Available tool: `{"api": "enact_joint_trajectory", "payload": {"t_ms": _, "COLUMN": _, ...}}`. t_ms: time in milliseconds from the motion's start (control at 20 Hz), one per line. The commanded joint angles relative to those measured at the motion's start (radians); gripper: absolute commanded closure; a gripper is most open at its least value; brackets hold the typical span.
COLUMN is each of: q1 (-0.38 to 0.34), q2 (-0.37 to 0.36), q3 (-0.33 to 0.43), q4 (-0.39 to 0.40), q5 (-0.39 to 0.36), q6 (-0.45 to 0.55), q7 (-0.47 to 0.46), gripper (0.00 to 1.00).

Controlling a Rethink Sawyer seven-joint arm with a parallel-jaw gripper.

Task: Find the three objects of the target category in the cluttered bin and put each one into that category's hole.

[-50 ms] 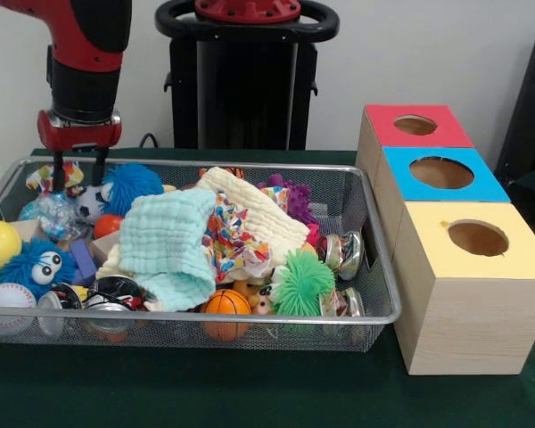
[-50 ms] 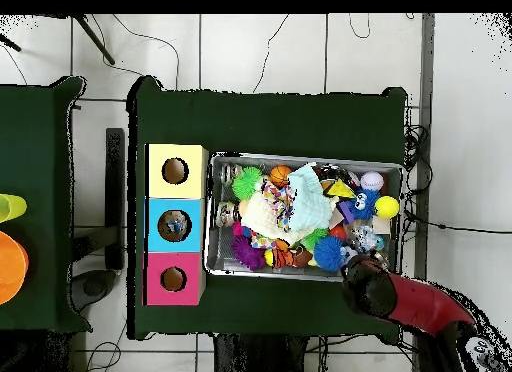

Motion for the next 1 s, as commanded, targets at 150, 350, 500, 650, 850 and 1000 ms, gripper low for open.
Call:
{"api": "enact_joint_trajectory", "payload": {"t_ms": 150, "q1": 0.011, "q2": 0.055, "q3": 0.090, "q4": -0.116, "q5": -0.086, "q6": -0.105, "q7": 0.110, "gripper": 0.00}}
{"api": "enact_joint_trajectory", "payload": {"t_ms": 350, "q1": 0.020, "q2": -0.027, "q3": 0.107, "q4": -0.089, "q5": -0.072, "q6": -0.015, "q7": 0.092, "gripper": 0.00}}
{"api": "enact_joint_trajectory", "payload": {"t_ms": 500, "q1": 0.004, "q2": -0.059, "q3": 0.144, "q4": -0.072, "q5": -0.060, "q6": -0.001, "q7": 0.087, "gripper": 0.00}}
{"api": "enact_joint_trajectory", "payload": {"t_ms": 650, "q1": -0.026, "q2": -0.057, "q3": 0.194, "q4": -0.065, "q5": -0.067, "q6": -0.032, "q7": 0.083, "gripper": 0.00}}
{"api": "enact_joint_trajectory", "payload": {"t_ms": 850, "q1": -0.052, "q2": -0.073, "q3": 0.236, "q4": -0.046, "q5": -0.059, "q6": -0.007, "q7": 0.075, "gripper": 0.00}}
{"api": "enact_joint_trajectory", "payload": {"t_ms": 1000, "q1": -0.055, "q2": -0.087, "q3": 0.254, "q4": -0.042, "q5": -0.060, "q6": -0.006, "q7": 0.079, "gripper": 0.00}}
